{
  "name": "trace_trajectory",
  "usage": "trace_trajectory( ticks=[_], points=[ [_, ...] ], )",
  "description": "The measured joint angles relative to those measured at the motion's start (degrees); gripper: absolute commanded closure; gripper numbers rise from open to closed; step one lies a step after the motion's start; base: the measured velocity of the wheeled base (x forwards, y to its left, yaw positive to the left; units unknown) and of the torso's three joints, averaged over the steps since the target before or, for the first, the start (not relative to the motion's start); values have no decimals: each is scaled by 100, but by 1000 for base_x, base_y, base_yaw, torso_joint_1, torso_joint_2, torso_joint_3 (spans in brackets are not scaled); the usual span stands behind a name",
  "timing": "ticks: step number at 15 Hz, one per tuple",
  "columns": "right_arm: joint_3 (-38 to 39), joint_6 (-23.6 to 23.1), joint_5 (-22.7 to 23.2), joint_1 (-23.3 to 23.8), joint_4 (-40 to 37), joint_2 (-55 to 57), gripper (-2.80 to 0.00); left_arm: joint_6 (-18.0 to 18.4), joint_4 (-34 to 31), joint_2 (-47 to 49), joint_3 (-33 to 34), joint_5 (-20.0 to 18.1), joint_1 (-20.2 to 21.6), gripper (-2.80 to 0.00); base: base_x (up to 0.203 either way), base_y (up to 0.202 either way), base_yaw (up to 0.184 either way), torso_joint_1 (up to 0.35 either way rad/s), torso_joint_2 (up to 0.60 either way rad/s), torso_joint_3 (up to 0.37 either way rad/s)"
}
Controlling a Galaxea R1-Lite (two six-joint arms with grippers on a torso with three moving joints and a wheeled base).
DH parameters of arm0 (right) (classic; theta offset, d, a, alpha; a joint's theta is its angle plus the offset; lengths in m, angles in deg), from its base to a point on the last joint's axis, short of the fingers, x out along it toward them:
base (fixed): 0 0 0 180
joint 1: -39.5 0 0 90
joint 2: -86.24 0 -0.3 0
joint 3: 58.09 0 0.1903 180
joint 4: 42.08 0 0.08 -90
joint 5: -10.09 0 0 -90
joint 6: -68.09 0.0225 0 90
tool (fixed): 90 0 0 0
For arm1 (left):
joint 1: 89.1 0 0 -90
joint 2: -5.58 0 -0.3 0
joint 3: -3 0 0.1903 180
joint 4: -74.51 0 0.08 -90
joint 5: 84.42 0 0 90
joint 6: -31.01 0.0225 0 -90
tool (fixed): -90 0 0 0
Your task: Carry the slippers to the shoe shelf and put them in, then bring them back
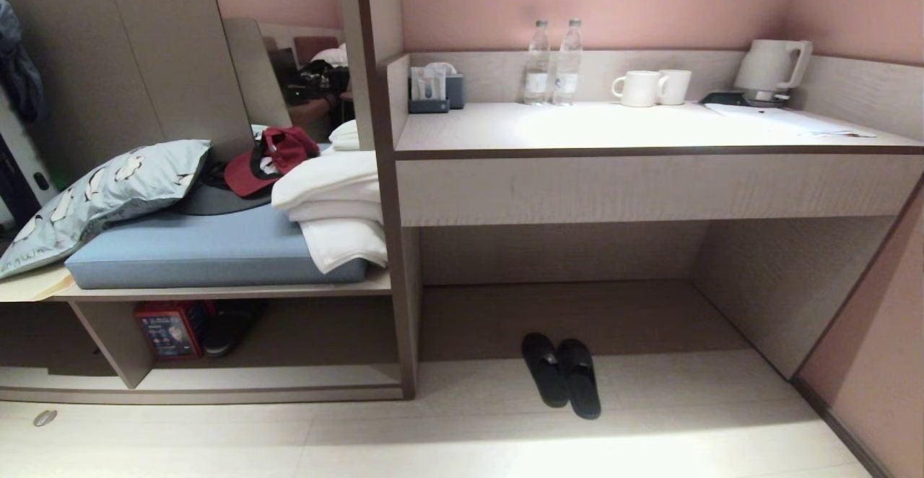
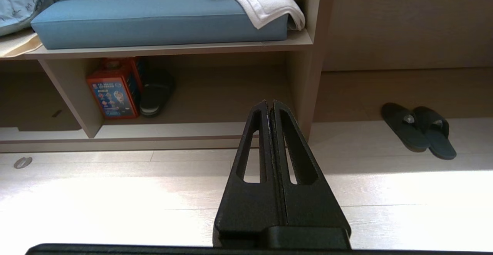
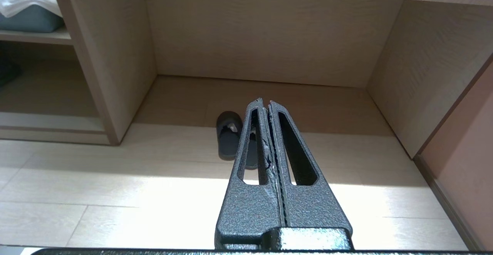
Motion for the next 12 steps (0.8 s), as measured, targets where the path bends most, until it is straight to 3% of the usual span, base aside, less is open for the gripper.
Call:
trace_trajectory(
  ticks=[12],
  points=[
    [-2, 142, -46, -2, -3, 0, 0, 1, -2, 0, -2, -2, 2, 0, 0, 0, 0, 0, 0, 0]
  ],
)
